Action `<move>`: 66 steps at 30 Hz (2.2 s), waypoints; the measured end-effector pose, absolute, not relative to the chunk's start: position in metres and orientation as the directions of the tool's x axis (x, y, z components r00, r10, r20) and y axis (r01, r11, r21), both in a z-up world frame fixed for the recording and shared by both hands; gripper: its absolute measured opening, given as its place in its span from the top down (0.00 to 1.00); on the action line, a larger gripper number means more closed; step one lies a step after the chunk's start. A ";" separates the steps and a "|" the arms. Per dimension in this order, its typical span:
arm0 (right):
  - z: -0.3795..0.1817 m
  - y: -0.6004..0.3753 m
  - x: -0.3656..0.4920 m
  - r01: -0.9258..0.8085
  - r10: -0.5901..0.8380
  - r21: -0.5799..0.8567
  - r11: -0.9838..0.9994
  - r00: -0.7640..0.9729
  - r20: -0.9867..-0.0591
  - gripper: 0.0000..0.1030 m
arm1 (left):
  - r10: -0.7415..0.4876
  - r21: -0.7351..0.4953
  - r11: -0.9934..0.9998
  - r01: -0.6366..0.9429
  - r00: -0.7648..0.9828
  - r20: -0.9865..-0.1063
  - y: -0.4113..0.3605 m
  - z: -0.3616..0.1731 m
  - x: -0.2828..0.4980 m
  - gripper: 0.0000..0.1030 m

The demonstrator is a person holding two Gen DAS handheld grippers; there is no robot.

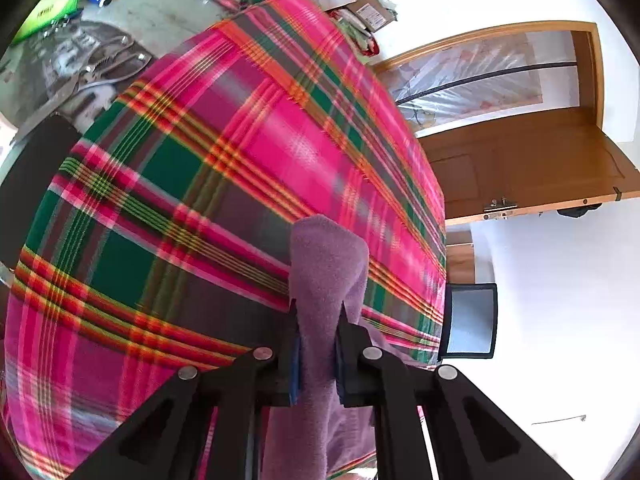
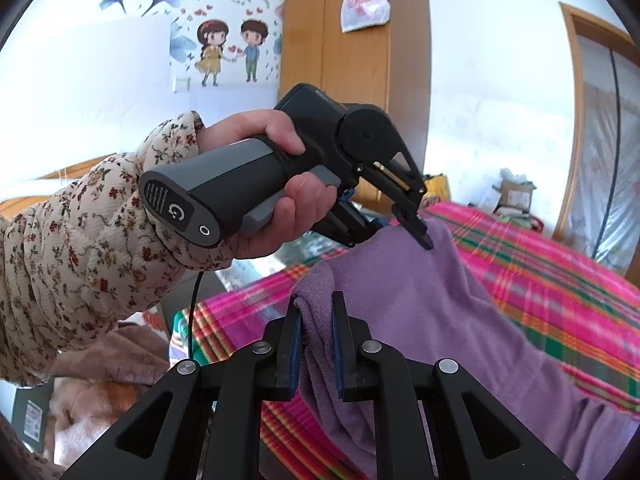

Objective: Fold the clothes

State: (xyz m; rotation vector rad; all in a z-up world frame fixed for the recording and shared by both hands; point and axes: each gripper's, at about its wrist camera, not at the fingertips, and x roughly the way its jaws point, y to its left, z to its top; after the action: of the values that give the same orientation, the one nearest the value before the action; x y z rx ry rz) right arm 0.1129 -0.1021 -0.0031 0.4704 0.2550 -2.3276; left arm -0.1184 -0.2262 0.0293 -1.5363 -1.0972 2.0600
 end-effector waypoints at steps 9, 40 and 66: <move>0.038 -0.051 0.127 0.675 -0.643 0.014 -0.738 -0.697 -0.317 0.88 | 0.656 -0.730 -0.679 0.076 -0.383 -0.650 -0.174 0.086 -0.115 0.89; 0.054 0.136 0.142 0.517 -0.592 0.327 -0.791 -0.780 -0.201 0.88 | 0.585 -0.587 -0.805 -0.083 -0.276 -0.763 0.028 0.131 -0.118 0.89; -0.012 0.260 0.160 0.314 -0.499 0.554 -0.771 -0.839 -0.218 0.88 | 0.446 -0.426 -0.889 -0.171 -0.105 -0.889 0.177 0.074 -0.118 0.88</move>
State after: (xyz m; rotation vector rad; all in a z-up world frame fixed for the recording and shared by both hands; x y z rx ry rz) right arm 0.1602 0.2605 -0.0118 0.4956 -0.7119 -2.5545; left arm -0.1185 0.1770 0.0743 -1.7670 -0.3014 2.0447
